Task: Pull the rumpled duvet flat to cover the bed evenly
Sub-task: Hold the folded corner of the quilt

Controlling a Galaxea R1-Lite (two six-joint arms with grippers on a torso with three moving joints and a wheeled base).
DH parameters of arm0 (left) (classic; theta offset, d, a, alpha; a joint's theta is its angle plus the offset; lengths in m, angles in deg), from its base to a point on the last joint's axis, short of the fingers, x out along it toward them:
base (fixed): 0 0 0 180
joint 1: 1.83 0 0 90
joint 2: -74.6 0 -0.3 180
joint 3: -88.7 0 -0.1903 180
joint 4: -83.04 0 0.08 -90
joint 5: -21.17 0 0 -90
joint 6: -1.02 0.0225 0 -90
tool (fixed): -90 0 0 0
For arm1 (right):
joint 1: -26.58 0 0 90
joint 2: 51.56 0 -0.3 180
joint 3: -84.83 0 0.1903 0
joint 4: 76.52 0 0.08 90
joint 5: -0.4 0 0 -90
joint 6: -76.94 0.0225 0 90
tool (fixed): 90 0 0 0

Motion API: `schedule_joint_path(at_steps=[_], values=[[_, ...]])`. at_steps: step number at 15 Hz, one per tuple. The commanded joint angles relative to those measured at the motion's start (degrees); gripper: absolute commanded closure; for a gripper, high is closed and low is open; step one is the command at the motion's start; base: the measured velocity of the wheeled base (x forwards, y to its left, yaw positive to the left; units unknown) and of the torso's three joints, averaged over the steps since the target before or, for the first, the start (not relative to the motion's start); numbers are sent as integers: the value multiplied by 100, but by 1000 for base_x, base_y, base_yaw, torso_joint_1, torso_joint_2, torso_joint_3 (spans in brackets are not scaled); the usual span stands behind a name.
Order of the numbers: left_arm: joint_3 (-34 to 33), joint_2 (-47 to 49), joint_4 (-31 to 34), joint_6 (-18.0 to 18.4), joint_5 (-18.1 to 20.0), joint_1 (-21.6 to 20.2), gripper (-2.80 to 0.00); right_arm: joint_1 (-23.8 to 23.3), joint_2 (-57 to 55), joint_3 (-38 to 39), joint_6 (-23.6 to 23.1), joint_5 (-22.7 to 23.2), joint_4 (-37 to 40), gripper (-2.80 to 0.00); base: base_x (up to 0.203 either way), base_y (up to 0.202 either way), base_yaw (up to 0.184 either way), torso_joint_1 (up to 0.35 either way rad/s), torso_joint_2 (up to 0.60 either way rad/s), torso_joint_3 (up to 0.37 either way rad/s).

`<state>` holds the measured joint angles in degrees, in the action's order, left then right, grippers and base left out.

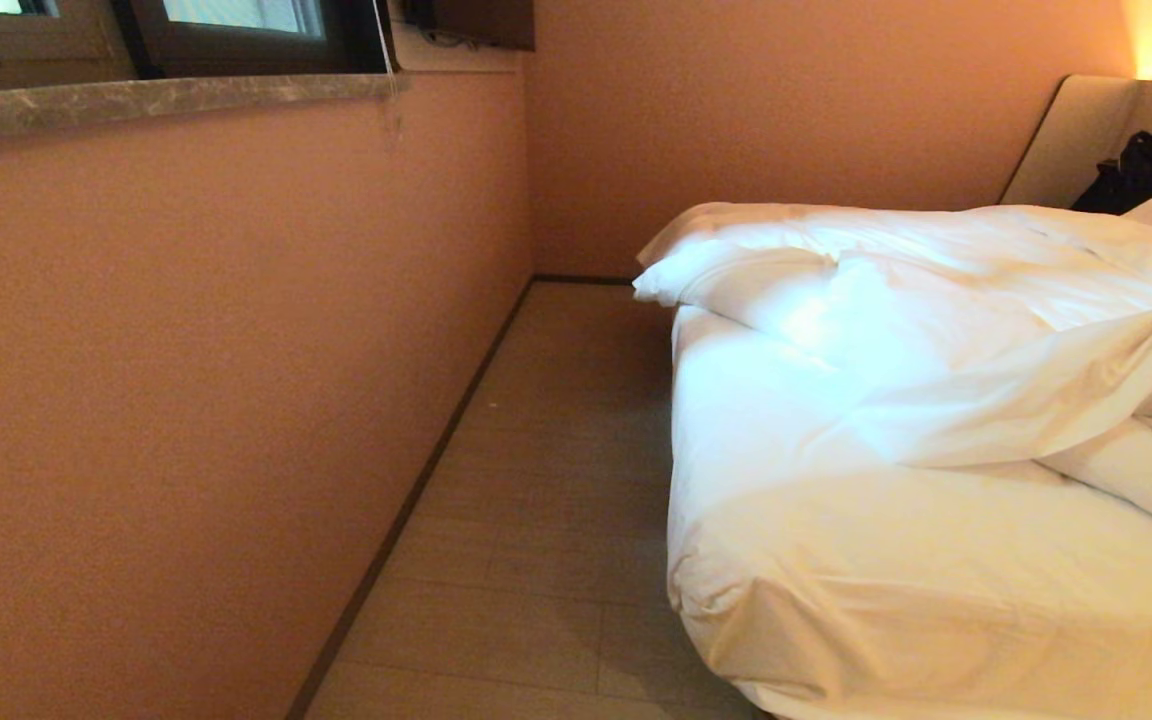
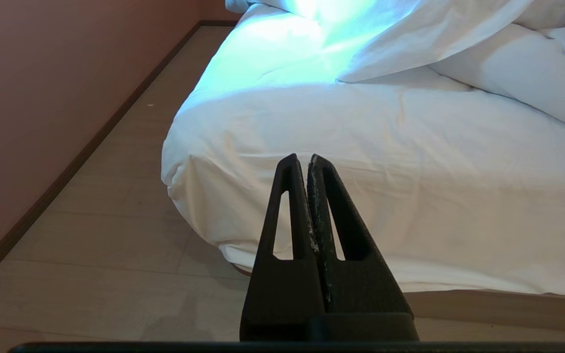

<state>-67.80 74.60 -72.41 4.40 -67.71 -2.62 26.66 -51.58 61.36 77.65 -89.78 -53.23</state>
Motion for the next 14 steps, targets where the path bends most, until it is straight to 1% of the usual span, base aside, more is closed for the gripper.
schedule_joint_path(at_steps=[1,5,7,14], values=[[4,9,5,4,2,0,0,9,2,1,0,1,-1,0,0,0,0,0,0,0],[-5,3,-21,-37,-7,0,0,1,2,1,0,1,-1,0,0,0,0,0,0,0],[-5,9,-21,-49,-14,0,0,1,2,1,0,1,-1,0,-4,-67,-4,3,5,-1],[-5,0,-4,-16,-7,0,0,1,2,1,0,1,-1,0,0,-188,-1,2,1,3]])
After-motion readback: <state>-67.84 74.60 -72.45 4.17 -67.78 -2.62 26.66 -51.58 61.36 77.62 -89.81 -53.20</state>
